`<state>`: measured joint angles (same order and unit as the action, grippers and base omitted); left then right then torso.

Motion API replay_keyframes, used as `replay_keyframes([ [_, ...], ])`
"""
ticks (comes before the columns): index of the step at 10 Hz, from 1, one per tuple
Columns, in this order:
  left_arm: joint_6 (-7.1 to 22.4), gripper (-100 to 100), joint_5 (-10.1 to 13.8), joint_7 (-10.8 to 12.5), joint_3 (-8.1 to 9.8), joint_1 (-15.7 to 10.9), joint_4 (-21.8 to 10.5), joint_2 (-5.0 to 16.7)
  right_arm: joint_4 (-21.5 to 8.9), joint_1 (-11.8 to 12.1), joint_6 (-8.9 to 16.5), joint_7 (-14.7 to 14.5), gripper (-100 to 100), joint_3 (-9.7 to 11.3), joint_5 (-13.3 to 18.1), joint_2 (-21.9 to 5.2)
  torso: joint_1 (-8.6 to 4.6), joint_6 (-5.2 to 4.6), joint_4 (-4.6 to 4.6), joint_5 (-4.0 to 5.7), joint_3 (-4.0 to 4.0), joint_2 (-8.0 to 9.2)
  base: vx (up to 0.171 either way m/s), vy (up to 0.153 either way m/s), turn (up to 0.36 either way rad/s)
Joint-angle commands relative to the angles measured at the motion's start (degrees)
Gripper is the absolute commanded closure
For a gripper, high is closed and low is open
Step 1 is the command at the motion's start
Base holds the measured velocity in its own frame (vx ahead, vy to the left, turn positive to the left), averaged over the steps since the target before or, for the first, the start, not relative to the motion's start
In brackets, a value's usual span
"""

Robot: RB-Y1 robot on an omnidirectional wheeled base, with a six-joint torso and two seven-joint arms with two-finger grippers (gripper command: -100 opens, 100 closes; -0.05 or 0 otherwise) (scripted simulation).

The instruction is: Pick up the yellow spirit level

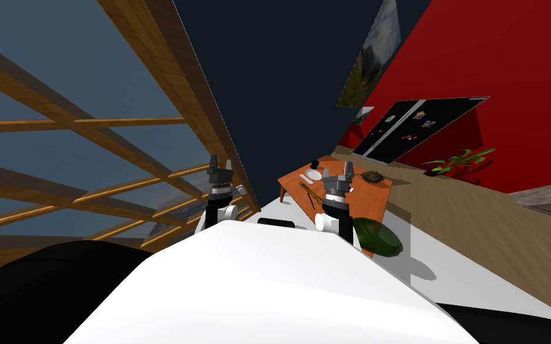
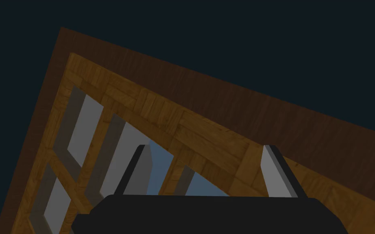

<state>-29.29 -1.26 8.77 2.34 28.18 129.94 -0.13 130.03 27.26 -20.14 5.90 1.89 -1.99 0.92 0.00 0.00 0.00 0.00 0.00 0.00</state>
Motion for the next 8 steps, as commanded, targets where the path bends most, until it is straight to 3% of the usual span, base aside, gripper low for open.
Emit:
replay_keyframes([
  [1,0.00,0,0.00,0.00,0.00,0.00,0.00,0.00,-0.59,0.49,0.18,-0.21,-100,-0.35,0.13,-1.92,0.00,0.00,0.00,0.00,0.00,0.00,-0.005,0.004,0.082],
  [4,0.00,0,0.00,0.00,0.00,-0.01,0.00,0.00,-3.00,2.31,0.80,-0.98,-100,-1.52,0.79,-6.81,-0.02,0.02,0.01,0.01,0.04,0.06,-0.019,0.003,0.139],
  [8,0.00,0,0.00,0.00,0.00,-0.01,0.00,0.00,-8.77,6.05,1.88,-2.46,-100,-3.60,2.74,-13.67,-0.02,0.01,0.02,0.01,0.06,0.10,-0.025,0.009,0.231],
])
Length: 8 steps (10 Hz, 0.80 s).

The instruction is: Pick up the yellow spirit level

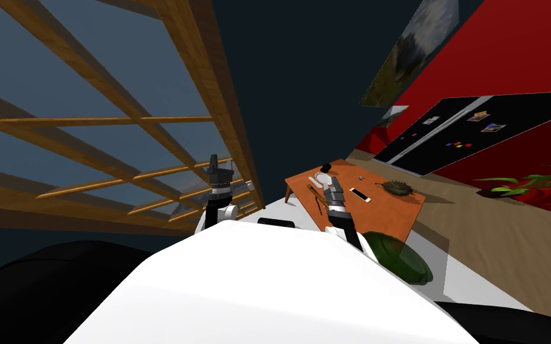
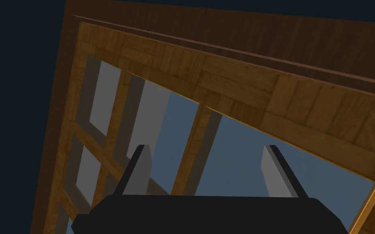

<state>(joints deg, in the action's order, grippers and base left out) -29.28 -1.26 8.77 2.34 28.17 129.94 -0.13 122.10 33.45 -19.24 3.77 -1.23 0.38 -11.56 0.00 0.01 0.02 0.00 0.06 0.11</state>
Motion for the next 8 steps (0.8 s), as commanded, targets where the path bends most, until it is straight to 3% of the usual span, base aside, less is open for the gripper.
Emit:
replay_keyframes([
  [1,0.00,0,0.00,0.00,0.00,0.00,0.00,0.00,-2.76,0.93,1.24,-0.73,-100,-1.01,1.08,-2.86,0.00,0.00,0.00,0.00,0.00,0.00,-0.021,0.016,0.307],
  [2,0.00,0,0.00,0.00,0.00,0.00,0.00,0.00,-2.76,0.93,1.24,-0.73,-100,-1.01,1.08,-3.18,0.01,0.01,0.00,0.00,-0.01,-0.03,-0.013,0.008,0.095],
  [4,0.00,0,0.00,0.00,0.00,0.00,0.00,0.00,-6.98,3.14,1.73,-1.53,-100,-2.05,2.76,-6.64,-0.01,0.00,-0.01,0.00,-0.03,-0.05,-0.012,0.015,0.288],
  [5,0.00,0,0.00,0.00,0.00,0.00,0.00,0.00,-6.98,3.14,1.73,-1.53,-100,-2.05,2.76,-6.64,-0.01,0.01,-0.01,0.00,-0.03,-0.05,-0.008,0.003,0.073],
  [7,0.00,0,0.00,0.00,0.00,0.01,0.00,0.00,-11.00,5.38,2.13,-2.28,-100,-2.98,4.82,-10.06,0.00,-0.01,-0.01,-0.01,-0.04,-0.07,-0.006,0.016,0.273],
  [8,0.00,0,0.00,0.00,0.00,0.00,0.00,0.00,-11.79,5.38,2.13,-2.28,-100,-2.98,4.82,-10.06,0.01,0.02,-0.01,-0.01,-0.05,-0.09,-0.001,0.005,0.101],
])
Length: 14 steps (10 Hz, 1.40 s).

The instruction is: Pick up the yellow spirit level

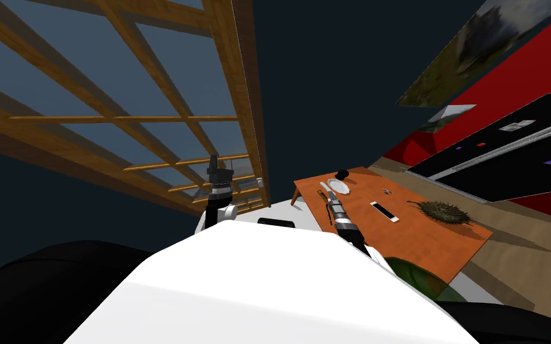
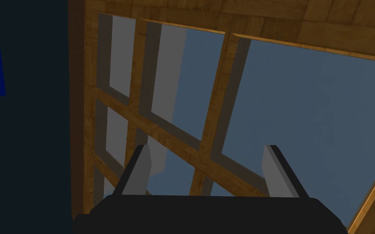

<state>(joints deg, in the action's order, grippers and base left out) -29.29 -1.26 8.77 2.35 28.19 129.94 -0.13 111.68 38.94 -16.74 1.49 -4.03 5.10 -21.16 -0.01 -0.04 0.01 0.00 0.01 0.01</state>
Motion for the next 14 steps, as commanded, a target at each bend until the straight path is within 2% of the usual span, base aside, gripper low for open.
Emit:
replay_keyframes([
  [1,0.00,0,0.00,0.00,0.00,0.00,0.00,0.00,-2.86,0.99,-0.21,-0.35,-100,-0.60,1.27,-2.14,0.00,0.00,0.00,0.00,0.00,0.00,0.003,0.012,0.195],
  [2,0.00,0,0.00,0.00,-0.01,-0.01,0.00,0.00,-3.99,0.99,-0.21,-0.35,-100,-0.60,1.27,-2.14,0.00,0.04,0.00,0.00,0.00,0.00,0.002,0.005,0.125],
  [3,0.00,0,0.00,0.00,0.00,0.00,0.00,0.00,-5.86,2.07,-0.09,-0.67,-100,-0.97,2.53,-3.80,-0.02,0.02,0.00,0.00,-0.01,-0.02,0.003,0.011,0.228],
  [4,0.00,0,0.00,0.00,-0.01,-0.01,0.00,0.00,-6.72,2.07,-0.09,-0.67,-100,-0.97,2.53,-3.80,-0.01,0.05,0.00,0.00,-0.02,-0.04,0.005,0.004,0.118],
  [5,0.00,0,0.00,0.00,0.00,0.00,0.00,0.00,-8.49,3.12,0.00,-0.97,-100,-1.29,3.87,-5.44,-0.01,0.00,-0.01,0.00,-0.02,-0.03,0.006,0.011,0.264],
  [6,0.00,0,0.00,0.00,-0.01,-0.01,0.00,0.00,-9.56,3.12,0.00,-0.97,-100,-1.29,3.87,-5.44,0.00,0.05,0.00,0.00,-0.02,-0.03,0.006,0.004,0.105],
  [7,0.00,0,0.00,0.00,0.00,0.00,0.00,0.00,-11.51,4.12,0.04,-1.24,-100,-1.56,5.30,-7.04,-0.02,0.00,-0.01,0.00,-0.02,-0.04,0.009,0.010,0.178],
  [9,0.00,0,0.00,0.00,0.00,0.00,0.00,0.00,-12.50,4.12,0.04,-1.24,-100,-1.56,5.30,-7.04,-0.01,0.01,-0.01,0.00,-0.03,-0.05,0.007,0.002,0.071],
  [10,0.00,0,0.00,0.00,0.00,0.00,0.00,0.00,-14.57,5.08,0.05,-1.48,-100,-1.78,6.82,-8.59,-0.02,-0.01,0.00,0.00,-0.02,-0.04,0.012,0.007,0.257],
  [11,0.00,0,0.00,0.00,0.00,-0.01,0.00,0.00,-15.54,5.08,0.05,-1.48,-100,-1.78,6.82,-8.59,-0.01,0.04,-0.01,0.00,-0.03,-0.05,0.013,0.000,0.130],
  [12,0.00,0,0.00,0.00,0.00,0.00,0.00,0.00,-18.08,5.99,0.00,-1.68,-100,-1.94,8.42,-10.11,-0.03,0.00,-0.01,0.01,-0.04,-0.07,0.018,0.007,0.222],
  [13,0.00,0,0.00,0.00,0.00,0.00,0.00,0.00,-18.66,5.99,0.00,-1.68,-100,-1.94,8.42,-10.11,-0.02,0.04,-0.01,0.00,-0.05,-0.09,0.017,-0.002,0.126],
  [14,0.00,0,0.00,0.00,0.00,0.01,0.00,0.00,-20.36,6.83,-0.09,-1.85,-100,-2.03,10.10,-11.57,-0.03,-0.01,-0.01,0.00,-0.04,-0.07,0.019,0.003,0.252],
])
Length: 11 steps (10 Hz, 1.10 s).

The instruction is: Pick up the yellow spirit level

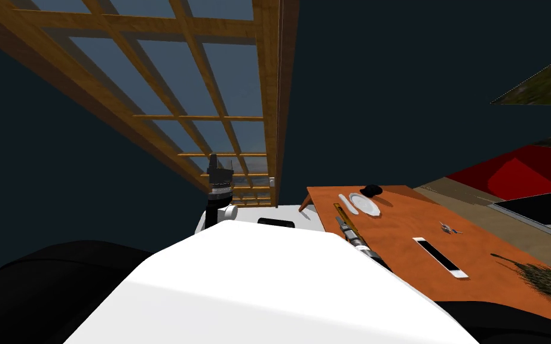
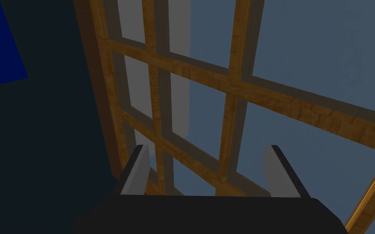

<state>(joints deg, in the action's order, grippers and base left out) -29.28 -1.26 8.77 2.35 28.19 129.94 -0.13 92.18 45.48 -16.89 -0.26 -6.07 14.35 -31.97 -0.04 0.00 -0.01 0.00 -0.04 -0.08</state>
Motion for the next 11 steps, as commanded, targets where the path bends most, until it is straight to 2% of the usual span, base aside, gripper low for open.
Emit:
replay_keyframes([
  [1,0.00,0,0.00,0.00,0.00,0.00,0.00,0.00,-2.34,0.30,0.06,-0.10,-100,0.01,0.84,-0.76,0.00,0.00,0.00,0.00,0.00,0.00,0.018,-0.003,0.123],
  [2,0.00,0,0.00,0.00,0.01,0.01,0.00,0.00,-3.86,1.07,-0.08,-0.23,-100,-0.01,2.60,-2.17,0.00,-0.05,0.00,0.00,0.00,0.01,0.027,0.002,0.220],
  [3,0.00,0,0.00,0.00,0.00,0.00,0.00,0.00,-5.58,1.07,-0.08,-0.23,-100,-0.01,2.60,-2.17,-0.01,-0.01,-0.01,0.00,-0.01,-0.02,0.022,-0.005,0.110],
  [4,0.00,0,0.00,0.00,0.01,0.01,0.00,0.00,-6.93,1.78,-0.27,-0.32,-100,0.05,4.43,-3.51,-0.01,-0.05,-0.01,0.00,-0.01,-0.02,0.023,0.000,0.197],
  [6,0.00,0,0.00,0.00,0.01,0.01,0.00,0.00,-8.87,1.78,-0.27,-0.32,-100,0.05,4.43,-3.51,-0.01,-0.04,-0.01,0.01,-0.02,-0.03,0.017,-0.003,0.068],
  [7,0.00,0,0.00,0.00,0.01,0.01,0.00,0.00,-10.70,2.40,-0.52,-0.38,-100,0.20,6.32,-4.77,0.01,-0.07,0.00,0.00,0.00,0.02,0.020,0.000,0.216],
  [8,0.00,0,0.00,0.00,0.00,0.00,0.00,0.00,-12.19,2.40,-0.52,-0.38,-100,0.20,6.32,-4.77,0.00,-0.01,0.00,0.00,-0.01,-0.01,0.022,-0.009,0.137],
  [9,0.00,0,0.00,0.00,0.01,0.01,0.00,0.00,-14.05,2.94,-0.82,-0.39,-100,0.45,8.26,-5.93,-0.02,-0.06,0.00,0.00,-0.01,0.00,0.032,-0.003,0.192],
  [10,0.00,0,0.00,0.00,0.01,0.01,0.00,0.00,-15.37,2.94,-0.82,-0.39,-100,0.45,8.26,-5.93,-0.02,-0.01,-0.01,0.00,-0.03,-0.05,0.031,-0.008,0.120],
  [11,0.00,0,0.00,0.00,0.01,0.01,0.00,0.00,-17.28,3.39,-1.18,-0.37,-100,0.80,10.25,-7.00,-0.02,-0.06,-0.01,0.01,-0.03,-0.05,0.041,-0.006,0.257],
])
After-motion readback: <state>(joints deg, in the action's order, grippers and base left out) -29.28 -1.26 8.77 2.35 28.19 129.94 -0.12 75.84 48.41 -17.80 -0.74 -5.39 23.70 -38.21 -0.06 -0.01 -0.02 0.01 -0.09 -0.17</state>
